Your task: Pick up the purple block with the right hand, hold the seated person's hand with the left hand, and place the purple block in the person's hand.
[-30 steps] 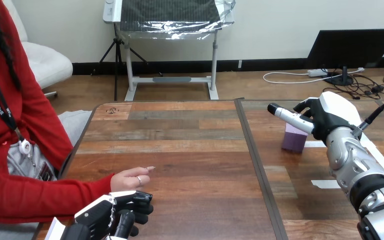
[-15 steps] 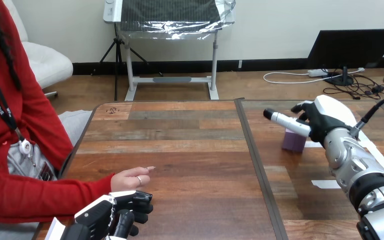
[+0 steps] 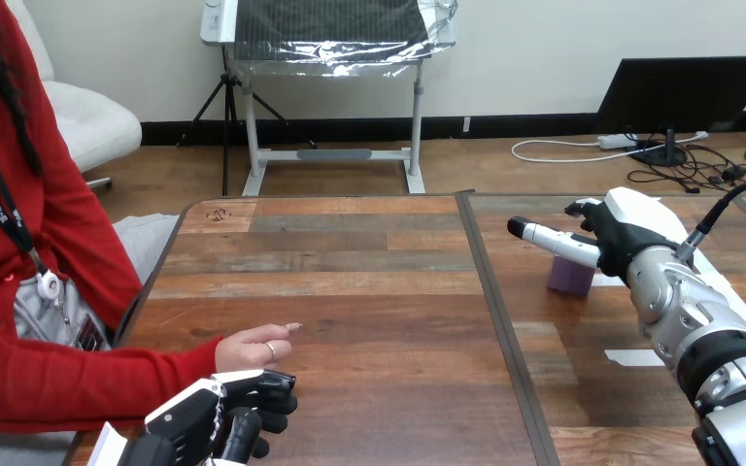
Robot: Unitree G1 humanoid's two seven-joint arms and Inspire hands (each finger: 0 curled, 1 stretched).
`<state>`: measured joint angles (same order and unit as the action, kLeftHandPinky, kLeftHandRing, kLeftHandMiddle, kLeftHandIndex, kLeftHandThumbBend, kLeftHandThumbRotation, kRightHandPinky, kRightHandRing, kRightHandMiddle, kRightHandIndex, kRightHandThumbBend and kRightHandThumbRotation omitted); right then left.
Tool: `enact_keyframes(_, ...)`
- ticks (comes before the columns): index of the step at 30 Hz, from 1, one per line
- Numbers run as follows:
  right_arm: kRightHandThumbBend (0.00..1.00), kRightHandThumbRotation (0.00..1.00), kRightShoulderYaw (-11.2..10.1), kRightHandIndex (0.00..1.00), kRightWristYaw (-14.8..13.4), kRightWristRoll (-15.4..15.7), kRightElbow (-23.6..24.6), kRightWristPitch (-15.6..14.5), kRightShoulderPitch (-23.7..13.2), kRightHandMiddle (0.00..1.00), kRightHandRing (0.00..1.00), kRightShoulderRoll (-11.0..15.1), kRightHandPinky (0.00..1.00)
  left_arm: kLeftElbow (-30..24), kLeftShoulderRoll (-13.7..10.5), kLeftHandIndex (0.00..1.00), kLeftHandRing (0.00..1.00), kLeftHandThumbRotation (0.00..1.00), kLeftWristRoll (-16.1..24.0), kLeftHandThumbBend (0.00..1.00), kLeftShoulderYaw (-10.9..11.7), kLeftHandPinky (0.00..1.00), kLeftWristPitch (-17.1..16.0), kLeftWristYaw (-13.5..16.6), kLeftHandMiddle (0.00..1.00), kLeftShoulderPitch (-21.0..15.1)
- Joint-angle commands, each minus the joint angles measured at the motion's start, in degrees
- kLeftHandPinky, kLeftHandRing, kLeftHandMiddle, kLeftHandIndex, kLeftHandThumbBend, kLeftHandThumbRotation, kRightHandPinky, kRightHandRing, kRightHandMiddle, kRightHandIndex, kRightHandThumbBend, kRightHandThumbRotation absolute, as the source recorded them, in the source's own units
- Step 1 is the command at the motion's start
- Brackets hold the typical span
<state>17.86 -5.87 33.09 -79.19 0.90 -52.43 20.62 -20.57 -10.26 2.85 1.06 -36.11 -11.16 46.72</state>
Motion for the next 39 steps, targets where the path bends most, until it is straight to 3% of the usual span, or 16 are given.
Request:
enact_keyframes(1,0.82,1.0,0.0,0.91,0.6,-0.2,1.2,0.0,-5.2,0.88,0.89,1.4,0.93,-0.4,-0.4,0.67,0.65,0.88,0.1,0.42,0.1,0.57,-0.7,0.2,0.67,-1.8)
enact_keyframes(28,0.83,1.0,0.5,0.9,1.7,0.2,1.2,0.0,-5.0,0.89,0.89,1.0,0.86,-0.7,-0.3,0.67,0.65,0.87,0.0,0.4,-0.1,0.57,-0.9,0.2,0.67,-1.5)
enact_keyframes(39,0.83,1.0,0.9,0.91,3.9,0.7,1.1,-0.1,-5.1,0.9,0.89,1.0,0.91,-1.2,-0.2,0.67,0.65,0.88,0.1,0.41,-0.1,0.57,-0.5,0.2,0.67,-0.9)
